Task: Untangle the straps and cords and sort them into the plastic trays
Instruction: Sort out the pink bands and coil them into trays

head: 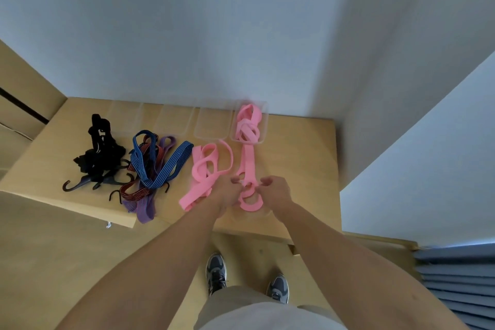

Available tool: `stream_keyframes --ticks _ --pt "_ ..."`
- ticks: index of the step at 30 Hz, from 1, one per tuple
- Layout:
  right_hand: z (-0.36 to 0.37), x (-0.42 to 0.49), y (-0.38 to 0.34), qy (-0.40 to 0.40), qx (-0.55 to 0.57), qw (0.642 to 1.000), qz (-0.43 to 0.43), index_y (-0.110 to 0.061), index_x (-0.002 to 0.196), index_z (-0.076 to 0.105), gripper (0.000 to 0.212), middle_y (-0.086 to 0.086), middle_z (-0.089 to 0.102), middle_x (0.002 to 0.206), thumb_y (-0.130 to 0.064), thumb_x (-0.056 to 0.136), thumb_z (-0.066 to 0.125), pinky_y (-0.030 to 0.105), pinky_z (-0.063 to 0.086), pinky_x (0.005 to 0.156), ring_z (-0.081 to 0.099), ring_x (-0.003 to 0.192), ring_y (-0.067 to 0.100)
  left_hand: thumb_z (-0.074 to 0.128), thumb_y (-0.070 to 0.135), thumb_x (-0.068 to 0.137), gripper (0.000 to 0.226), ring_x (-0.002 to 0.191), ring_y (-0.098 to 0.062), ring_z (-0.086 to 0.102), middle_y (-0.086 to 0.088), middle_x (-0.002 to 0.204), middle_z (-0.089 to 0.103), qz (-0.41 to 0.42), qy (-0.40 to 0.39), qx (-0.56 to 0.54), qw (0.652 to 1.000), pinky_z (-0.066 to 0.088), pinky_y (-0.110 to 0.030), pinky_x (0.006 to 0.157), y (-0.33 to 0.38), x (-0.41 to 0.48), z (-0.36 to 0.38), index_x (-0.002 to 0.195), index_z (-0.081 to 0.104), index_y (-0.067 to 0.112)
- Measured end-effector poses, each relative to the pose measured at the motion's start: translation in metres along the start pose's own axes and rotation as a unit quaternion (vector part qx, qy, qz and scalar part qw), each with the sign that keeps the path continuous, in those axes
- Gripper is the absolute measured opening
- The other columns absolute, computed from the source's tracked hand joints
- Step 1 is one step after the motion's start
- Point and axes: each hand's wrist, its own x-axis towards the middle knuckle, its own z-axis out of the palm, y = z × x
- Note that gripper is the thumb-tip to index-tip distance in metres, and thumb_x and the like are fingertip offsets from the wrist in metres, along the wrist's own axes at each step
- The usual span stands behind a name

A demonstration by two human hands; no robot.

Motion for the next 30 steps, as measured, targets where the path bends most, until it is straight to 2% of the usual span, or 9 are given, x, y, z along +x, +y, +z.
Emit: stream_keyframes --ticks 3,6,8,12,18,21,23,26,30 --pt "-0.006 -0.001 -0.007 -0.033 0.058 0.997 -0.026 -0.008 0.121 0.071 0.035 0.004 0.072 0.113 -0.018 0.088 0.075 0.04 0.056 0.094 0.068 0.106 0.024 0.058 0.004 0.1 0.042 0.109 -0.024 0.063 -0.005 0.13 0.061 0.03 0.007 -0.058 0.998 0.06 -0.033 0.081 0.01 -0.005 -0.001 0.142 0.054 0.004" --pt "-0.018 -0.009 -0.023 -0.071 0.091 0.988 -0.102 -0.014 0.11 0.077 0.018 -0.002 0.074 0.09 -0.014 0.094 0.069 0.025 0.054 0.071 0.067 0.082 0.011 0.062 0.012 0.101 0.019 0.101 -0.021 0.07 -0.006 0.113 0.074 0.088 0.001 -0.066 0.994 0.055 -0.022 0.07 0.021 -0.01 -0.005 0.116 0.073 0.011" --pt "-0.028 -0.014 -0.034 -0.077 0.118 0.979 -0.146 -0.013 0.112 0.076 0.02 -0.002 0.07 0.085 -0.01 0.096 0.065 0.018 0.048 0.065 0.061 0.073 0.007 0.063 0.015 0.101 0.012 0.094 -0.021 0.071 -0.005 0.101 0.075 0.123 0.02 -0.081 0.989 0.056 -0.022 0.068 0.034 -0.019 -0.01 0.107 0.074 0.015" --pt "-0.043 -0.024 -0.061 -0.07 0.164 0.964 -0.196 -0.017 0.113 0.074 0.021 -0.006 0.068 0.087 -0.007 0.096 0.065 0.018 0.051 0.071 0.061 0.076 0.004 0.066 0.017 0.099 0.018 0.083 -0.015 0.071 -0.007 0.097 0.074 0.2 0.017 -0.092 0.975 0.058 -0.022 0.067 0.063 -0.038 -0.022 0.115 0.073 0.017" --pt "-0.06 -0.043 -0.095 -0.076 0.196 0.949 -0.235 -0.018 0.101 0.077 0.017 -0.012 0.069 0.083 -0.005 0.094 0.067 0.014 0.048 0.066 0.06 0.069 -0.002 0.068 0.018 0.097 0.02 0.077 0.0 0.067 0.014 0.087 0.076 0.284 0.045 -0.029 0.957 0.051 -0.016 0.066 0.096 -0.064 -0.044 0.093 0.074 0.037" --pt "-0.072 -0.058 -0.108 -0.087 0.182 0.944 -0.261 -0.009 0.103 0.076 0.015 -0.002 0.069 0.087 -0.003 0.094 0.066 0.011 0.046 0.061 0.058 0.063 -0.007 0.071 0.021 0.094 0.016 0.09 -0.01 0.069 0.015 0.1 0.073 0.329 0.066 0.029 0.942 0.058 -0.034 0.08 0.102 -0.07 -0.057 0.096 0.077 0.036" --pt "-0.078 -0.067 -0.117 -0.091 0.172 0.938 -0.286 -0.016 0.099 0.077 0.015 0.001 0.071 0.091 -0.006 0.094 0.068 0.012 0.046 0.062 0.061 0.066 -0.004 0.074 0.021 0.091 0.012 0.102 -0.011 0.066 0.012 0.116 0.066 0.353 0.088 0.038 0.931 0.059 -0.043 0.085 0.107 -0.074 -0.062 0.1 0.08 0.026" --pt "-0.087 -0.076 -0.13 -0.068 0.153 0.93 -0.327 -0.025 0.096 0.078 0.013 0.006 0.066 0.11 -0.014 0.092 0.072 0.025 0.052 0.074 0.066 0.084 0.011 0.077 0.025 0.088 0.013 0.114 -0.015 0.061 0.014 0.131 0.055 0.39 0.109 0.029 0.914 0.059 -0.041 0.084 0.119 -0.087 -0.066 0.1 0.08 0.026" --pt "-0.105 -0.091 -0.148 -0.047 0.138 0.914 -0.378 -0.019 0.103 0.078 0.014 -0.006 0.062 0.124 -0.015 0.092 0.072 0.023 0.051 0.085 0.064 0.103 0.005 0.074 0.019 0.09 0.015 0.113 -0.01 0.065 0.016 0.122 0.068 0.461 0.116 0.026 0.879 0.056 -0.034 0.084 0.137 -0.107 -0.07 0.103 0.079 0.024"
